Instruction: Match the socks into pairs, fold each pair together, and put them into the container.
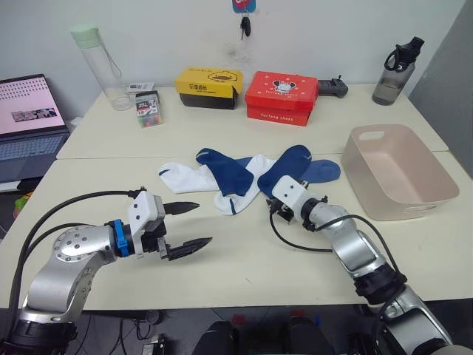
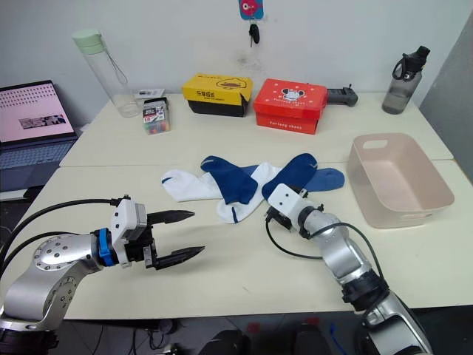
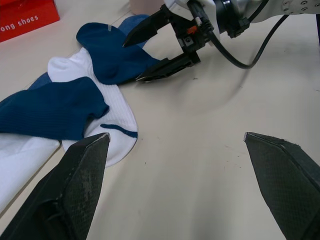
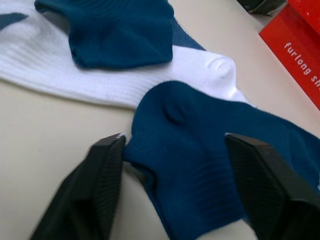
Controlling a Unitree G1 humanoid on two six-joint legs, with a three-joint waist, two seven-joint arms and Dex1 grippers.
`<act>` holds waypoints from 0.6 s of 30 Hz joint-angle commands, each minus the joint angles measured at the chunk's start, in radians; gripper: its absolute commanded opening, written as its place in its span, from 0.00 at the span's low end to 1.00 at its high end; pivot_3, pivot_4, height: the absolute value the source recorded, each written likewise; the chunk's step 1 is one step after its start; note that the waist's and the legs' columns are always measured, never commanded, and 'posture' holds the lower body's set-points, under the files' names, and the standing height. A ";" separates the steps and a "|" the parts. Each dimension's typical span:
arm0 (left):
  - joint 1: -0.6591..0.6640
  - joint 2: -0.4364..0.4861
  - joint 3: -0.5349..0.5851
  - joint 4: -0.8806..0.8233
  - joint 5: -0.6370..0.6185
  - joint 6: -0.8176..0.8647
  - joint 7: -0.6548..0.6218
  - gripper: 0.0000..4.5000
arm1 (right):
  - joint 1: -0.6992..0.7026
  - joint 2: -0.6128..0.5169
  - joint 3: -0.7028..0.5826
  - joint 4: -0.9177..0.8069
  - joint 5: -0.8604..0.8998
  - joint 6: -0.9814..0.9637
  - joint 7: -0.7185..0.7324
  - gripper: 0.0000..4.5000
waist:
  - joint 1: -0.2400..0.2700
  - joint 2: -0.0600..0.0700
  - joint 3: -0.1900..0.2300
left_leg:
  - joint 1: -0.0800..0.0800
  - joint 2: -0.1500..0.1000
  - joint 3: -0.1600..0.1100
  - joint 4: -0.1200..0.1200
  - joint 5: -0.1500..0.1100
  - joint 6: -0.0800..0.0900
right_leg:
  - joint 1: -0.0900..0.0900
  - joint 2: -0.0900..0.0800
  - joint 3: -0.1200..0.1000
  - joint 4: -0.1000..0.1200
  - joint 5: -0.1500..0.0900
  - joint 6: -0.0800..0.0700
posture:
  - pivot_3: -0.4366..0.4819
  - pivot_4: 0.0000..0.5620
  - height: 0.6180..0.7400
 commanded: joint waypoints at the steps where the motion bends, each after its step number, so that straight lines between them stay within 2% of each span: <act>1: 0.006 0.007 0.023 -0.032 -0.011 -0.009 0.005 1.00 | -0.001 0.000 -0.027 -0.038 -0.002 -0.027 0.001 0.49 | 0.000 0.000 0.000 | 0.000 0.000 0.000 0.000 0.000 0.000 | 0.000 0.000 0.000 0.000 0.000 0.000 | 0.48 0.27 0.88; 7: 0.003 0.004 0.019 -0.028 -0.006 -0.016 0.011 1.00 | 0.015 0.001 -0.031 -0.055 0.006 -0.024 0.023 0.02 | -0.001 0.000 0.000 | 0.000 0.000 0.000 0.000 0.000 0.000 | 0.000 0.000 0.000 0.000 0.000 0.000 | 0.48 0.27 0.88; 18: -0.013 0.009 0.018 -0.014 -0.004 -0.013 0.010 1.00 | 0.033 -0.001 -0.072 -0.155 0.063 0.040 0.096 0.01 | 0.000 0.000 0.000 | 0.000 0.000 0.000 0.000 0.000 0.000 | 0.000 0.000 0.000 0.000 0.000 0.000 | 0.48 0.27 0.88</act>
